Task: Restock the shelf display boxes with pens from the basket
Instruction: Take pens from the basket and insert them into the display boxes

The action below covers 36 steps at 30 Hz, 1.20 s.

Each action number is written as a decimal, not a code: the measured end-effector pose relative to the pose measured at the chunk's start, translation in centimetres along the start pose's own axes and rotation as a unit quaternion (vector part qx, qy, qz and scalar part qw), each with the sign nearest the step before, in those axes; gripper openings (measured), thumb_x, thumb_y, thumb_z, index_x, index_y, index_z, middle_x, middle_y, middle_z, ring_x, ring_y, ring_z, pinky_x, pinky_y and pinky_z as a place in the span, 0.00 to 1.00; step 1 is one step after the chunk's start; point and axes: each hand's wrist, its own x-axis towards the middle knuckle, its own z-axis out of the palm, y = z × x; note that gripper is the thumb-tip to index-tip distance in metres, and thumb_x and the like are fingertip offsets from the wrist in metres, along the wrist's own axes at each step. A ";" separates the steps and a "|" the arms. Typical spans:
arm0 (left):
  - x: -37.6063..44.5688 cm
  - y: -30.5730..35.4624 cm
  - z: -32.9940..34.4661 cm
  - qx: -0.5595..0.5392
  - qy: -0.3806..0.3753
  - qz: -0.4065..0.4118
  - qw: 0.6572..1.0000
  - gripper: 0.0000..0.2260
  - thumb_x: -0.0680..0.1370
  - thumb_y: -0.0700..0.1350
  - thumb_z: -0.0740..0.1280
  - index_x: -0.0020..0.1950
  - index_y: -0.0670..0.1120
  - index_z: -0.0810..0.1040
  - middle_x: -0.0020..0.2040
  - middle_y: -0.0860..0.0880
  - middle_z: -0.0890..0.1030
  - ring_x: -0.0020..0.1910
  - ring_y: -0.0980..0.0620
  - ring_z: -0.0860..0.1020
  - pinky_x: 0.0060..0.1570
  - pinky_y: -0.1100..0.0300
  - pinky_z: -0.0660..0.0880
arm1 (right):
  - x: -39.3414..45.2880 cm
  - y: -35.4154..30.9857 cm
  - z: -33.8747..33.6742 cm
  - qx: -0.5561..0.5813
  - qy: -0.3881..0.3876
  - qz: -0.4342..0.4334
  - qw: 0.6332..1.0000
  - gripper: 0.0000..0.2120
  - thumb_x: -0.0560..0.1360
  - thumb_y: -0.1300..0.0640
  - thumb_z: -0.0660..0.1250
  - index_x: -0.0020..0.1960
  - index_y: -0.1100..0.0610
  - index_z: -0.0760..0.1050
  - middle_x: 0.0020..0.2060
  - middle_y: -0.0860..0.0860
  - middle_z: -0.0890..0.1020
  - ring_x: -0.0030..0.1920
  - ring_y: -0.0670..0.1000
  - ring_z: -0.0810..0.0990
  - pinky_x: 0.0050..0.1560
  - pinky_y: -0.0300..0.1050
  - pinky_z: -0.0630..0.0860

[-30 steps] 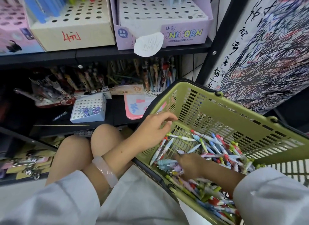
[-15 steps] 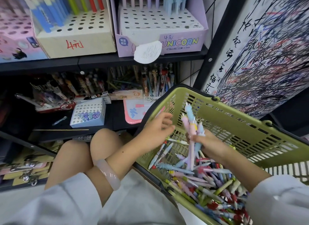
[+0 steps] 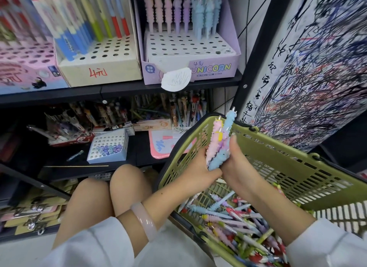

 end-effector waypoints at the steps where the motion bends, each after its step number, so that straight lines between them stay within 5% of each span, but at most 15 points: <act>1: 0.0 0.0 -0.2 0.008 0.000 0.009 1.000 0.24 0.73 0.37 0.64 0.67 0.48 0.64 0.53 0.48 0.78 0.44 0.53 0.76 0.48 0.52 0.75 | 0.1 -0.4 0.2 0.043 0.007 0.010 0.999 0.30 0.70 0.37 0.55 0.68 0.49 0.68 0.61 0.48 0.79 0.62 0.45 0.76 0.54 0.38 0.76; 5: -0.4 0.5 -1.0 0.008 -0.030 0.077 0.997 0.25 0.73 0.36 0.62 0.57 0.65 0.66 0.42 0.55 0.77 0.29 0.63 0.74 0.30 0.66 0.73 | 0.6 -1.3 1.0 0.096 0.057 0.025 0.993 0.21 0.78 0.41 0.51 0.60 0.51 0.74 0.54 0.48 0.83 0.53 0.44 0.81 0.50 0.42 0.76; 8: -0.5 0.7 -1.4 0.001 -0.021 0.113 0.993 0.26 0.74 0.35 0.63 0.62 0.62 0.64 0.41 0.62 0.74 0.31 0.71 0.74 0.28 0.77 0.67 | 1.0 -1.9 1.7 0.127 0.078 0.027 0.988 0.17 0.80 0.46 0.53 0.55 0.55 0.76 0.45 0.49 0.85 0.47 0.45 0.83 0.53 0.44 0.74; 11: -0.7 0.4 -1.8 0.008 -0.019 0.099 0.995 0.24 0.75 0.38 0.65 0.66 0.58 0.64 0.39 0.64 0.75 0.29 0.69 0.74 0.26 0.75 0.68 | 1.3 -3.2 2.3 0.132 0.083 0.020 0.988 0.15 0.80 0.49 0.54 0.56 0.58 0.73 0.43 0.54 0.80 0.48 0.52 0.80 0.52 0.48 0.75; 16: -1.3 -0.3 -2.4 0.021 -0.010 0.065 0.998 0.09 0.76 0.41 0.66 0.52 0.53 0.72 0.29 0.61 0.74 0.23 0.66 0.72 0.25 0.73 0.68 | 2.0 -4.8 1.8 0.027 0.125 -0.035 0.991 0.13 0.82 0.51 0.51 0.60 0.56 0.69 0.39 0.51 0.75 0.42 0.49 0.75 0.50 0.44 0.73; 19: -1.4 -0.2 -3.1 -0.094 0.063 0.006 0.994 0.04 0.76 0.39 0.66 0.43 0.46 0.74 0.24 0.53 0.73 0.22 0.58 0.71 0.25 0.65 0.73 | 1.4 -4.4 1.9 -0.061 0.132 -0.038 0.989 0.10 0.82 0.53 0.51 0.53 0.56 0.69 0.35 0.51 0.70 0.35 0.47 0.69 0.40 0.41 0.70; 23: -1.5 0.8 -3.8 -0.190 0.107 0.017 0.976 0.07 0.79 0.42 0.64 0.43 0.41 0.76 0.20 0.50 0.75 0.26 0.52 0.77 0.36 0.65 0.77 | 0.0 -1.7 3.2 -0.207 0.053 0.003 0.977 0.12 0.81 0.51 0.53 0.54 0.55 0.73 0.31 0.47 0.79 0.31 0.44 0.77 0.38 0.40 0.75; 27: -1.9 1.6 -3.6 -0.269 0.107 0.040 0.956 0.05 0.78 0.43 0.64 0.50 0.50 0.79 0.43 0.48 0.84 0.43 0.54 0.82 0.43 0.63 0.78 | -0.3 -0.3 5.1 -0.230 0.043 -0.036 0.972 0.13 0.82 0.54 0.52 0.59 0.53 0.74 0.49 0.48 0.84 0.49 0.45 0.82 0.48 0.39 0.77; 30: -2.3 2.0 -3.8 -0.312 0.112 0.038 0.943 0.06 0.78 0.41 0.63 0.50 0.50 0.79 0.43 0.49 0.84 0.40 0.57 0.82 0.38 0.64 0.78 | -0.5 -0.1 6.4 -0.300 0.071 -0.091 0.947 0.13 0.82 0.55 0.52 0.56 0.52 0.75 0.56 0.54 0.79 0.55 0.47 0.78 0.56 0.38 0.74; 33: -2.6 2.7 -4.5 -0.349 0.106 0.047 0.930 0.08 0.78 0.40 0.63 0.51 0.52 0.78 0.44 0.51 0.85 0.43 0.55 0.82 0.40 0.63 0.79 | -0.4 -0.6 6.9 -0.416 0.078 -0.145 0.894 0.14 0.82 0.56 0.50 0.59 0.49 0.72 0.64 0.46 0.68 0.66 0.45 0.65 0.68 0.38 0.59; 36: -3.0 3.3 -4.9 -0.317 0.134 0.065 0.937 0.09 0.78 0.39 0.64 0.49 0.54 0.77 0.41 0.56 0.84 0.44 0.57 0.82 0.45 0.63 0.78 | -0.3 -1.1 7.2 -0.421 0.068 -0.141 0.893 0.15 0.83 0.56 0.48 0.63 0.50 0.70 0.69 0.46 0.62 0.71 0.46 0.59 0.74 0.45 0.54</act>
